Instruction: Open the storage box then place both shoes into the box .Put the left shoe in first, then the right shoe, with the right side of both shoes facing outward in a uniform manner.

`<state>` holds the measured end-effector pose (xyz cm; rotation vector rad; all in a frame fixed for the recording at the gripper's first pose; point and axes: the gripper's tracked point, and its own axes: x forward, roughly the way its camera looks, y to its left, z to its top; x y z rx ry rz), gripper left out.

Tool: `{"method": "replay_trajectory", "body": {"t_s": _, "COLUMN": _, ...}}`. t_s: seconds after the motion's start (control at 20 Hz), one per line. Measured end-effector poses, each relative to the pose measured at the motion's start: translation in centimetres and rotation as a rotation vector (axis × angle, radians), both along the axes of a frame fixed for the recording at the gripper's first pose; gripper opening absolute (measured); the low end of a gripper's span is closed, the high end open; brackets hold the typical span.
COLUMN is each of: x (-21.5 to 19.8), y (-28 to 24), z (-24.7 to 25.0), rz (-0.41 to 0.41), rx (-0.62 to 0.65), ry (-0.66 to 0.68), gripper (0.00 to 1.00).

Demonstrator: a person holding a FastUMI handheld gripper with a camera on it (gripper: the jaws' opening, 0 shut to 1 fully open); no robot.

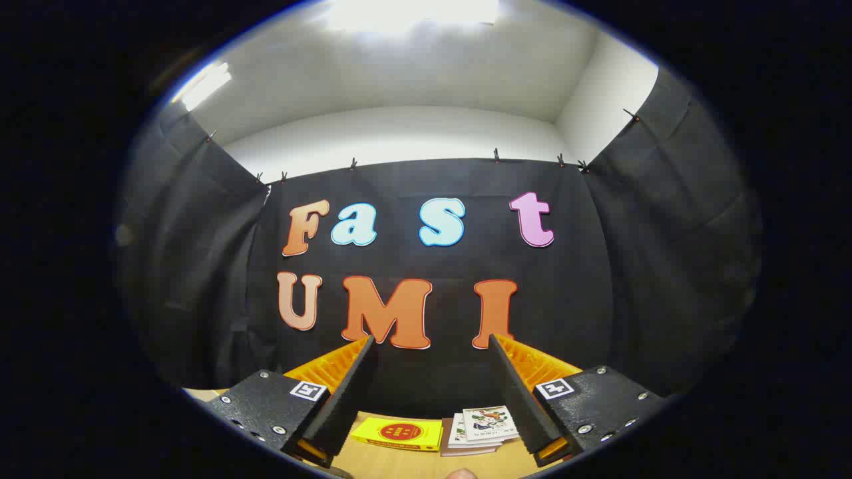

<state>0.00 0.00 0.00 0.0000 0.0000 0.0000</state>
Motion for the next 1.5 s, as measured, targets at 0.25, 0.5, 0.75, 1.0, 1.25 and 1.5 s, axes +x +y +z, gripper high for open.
{"method": "replay_trajectory", "body": {"t_s": 0.25, "x": 0.8, "y": 1.8, "z": 0.4, "rz": 0.026, "rx": 0.001, "ry": 0.008, "gripper": 0.98}}
{"method": "replay_trajectory", "body": {"t_s": 0.5, "x": 1.1, "y": 2.7, "z": 0.4, "rz": 0.038, "rx": 0.002, "ry": 0.015, "gripper": 0.98}}
{"method": "replay_trajectory", "body": {"t_s": 0.75, "x": 0.8, "y": 2.5, "z": 0.0, "rz": 0.033, "rx": 0.002, "ry": 0.027, "gripper": 0.98}}
{"method": "replay_trajectory", "body": {"t_s": 1.0, "x": 0.1, "y": 3.9, "z": -1.8, "rz": 0.088, "rx": 0.033, "ry": 0.088, "gripper": 0.98}}
{"method": "replay_trajectory", "body": {"t_s": 1.25, "x": -0.9, "y": 7.5, "z": -6.4, "rz": 0.176, "rx": 0.154, "ry": 0.241, "gripper": 0.98}}
{"method": "replay_trajectory", "body": {"t_s": 1.5, "x": -3.1, "y": 12.4, "z": -15.4, "rz": 0.262, "rx": 0.195, "ry": 0.528, "gripper": 0.98}}
